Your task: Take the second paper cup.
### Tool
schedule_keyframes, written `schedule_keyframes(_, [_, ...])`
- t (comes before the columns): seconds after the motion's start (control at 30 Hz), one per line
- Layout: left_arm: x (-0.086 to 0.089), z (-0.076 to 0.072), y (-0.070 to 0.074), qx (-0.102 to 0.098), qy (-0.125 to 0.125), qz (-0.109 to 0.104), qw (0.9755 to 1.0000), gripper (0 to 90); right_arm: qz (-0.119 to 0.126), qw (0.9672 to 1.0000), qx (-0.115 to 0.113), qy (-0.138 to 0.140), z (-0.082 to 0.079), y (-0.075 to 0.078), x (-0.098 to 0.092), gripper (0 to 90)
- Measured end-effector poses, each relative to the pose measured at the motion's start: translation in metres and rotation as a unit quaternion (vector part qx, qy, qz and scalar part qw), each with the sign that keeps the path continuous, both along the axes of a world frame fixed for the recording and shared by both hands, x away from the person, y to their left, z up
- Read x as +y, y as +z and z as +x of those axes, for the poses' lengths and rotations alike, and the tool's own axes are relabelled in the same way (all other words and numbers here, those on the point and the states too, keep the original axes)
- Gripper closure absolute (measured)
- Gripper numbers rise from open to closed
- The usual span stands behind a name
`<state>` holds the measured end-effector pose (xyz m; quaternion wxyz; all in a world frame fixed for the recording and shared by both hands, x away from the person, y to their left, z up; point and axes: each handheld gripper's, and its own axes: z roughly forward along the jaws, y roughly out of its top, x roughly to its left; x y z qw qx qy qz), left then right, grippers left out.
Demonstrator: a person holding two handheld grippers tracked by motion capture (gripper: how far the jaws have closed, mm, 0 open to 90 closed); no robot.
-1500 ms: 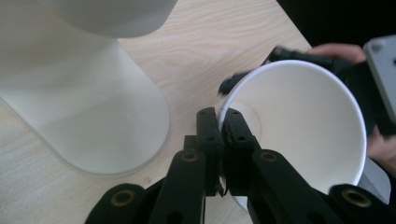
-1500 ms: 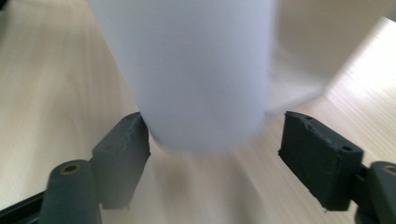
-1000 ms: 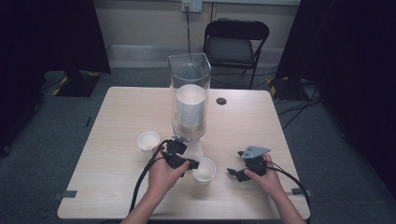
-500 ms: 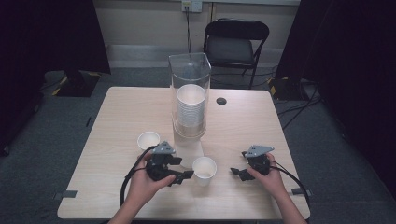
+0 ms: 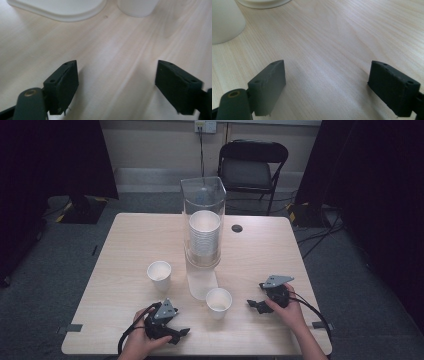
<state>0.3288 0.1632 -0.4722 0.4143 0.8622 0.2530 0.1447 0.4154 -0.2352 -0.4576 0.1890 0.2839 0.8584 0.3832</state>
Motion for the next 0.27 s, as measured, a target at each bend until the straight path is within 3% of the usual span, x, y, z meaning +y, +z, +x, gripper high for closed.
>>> schedule_keyframes(0.03, [0.0005,0.0003,0.0006,-0.005,-0.002,0.011,0.9999,18.8,0.0,1.0,0.0,0.0,0.0,0.0,0.0,13.7])
schedule_keyframes(0.27, [0.0,0.0014,-0.0011,-0.009,-0.005,0.008,0.9999,17.2,0.001,1.0,0.0,0.0,0.0001,-0.0001,0.0,13.7])
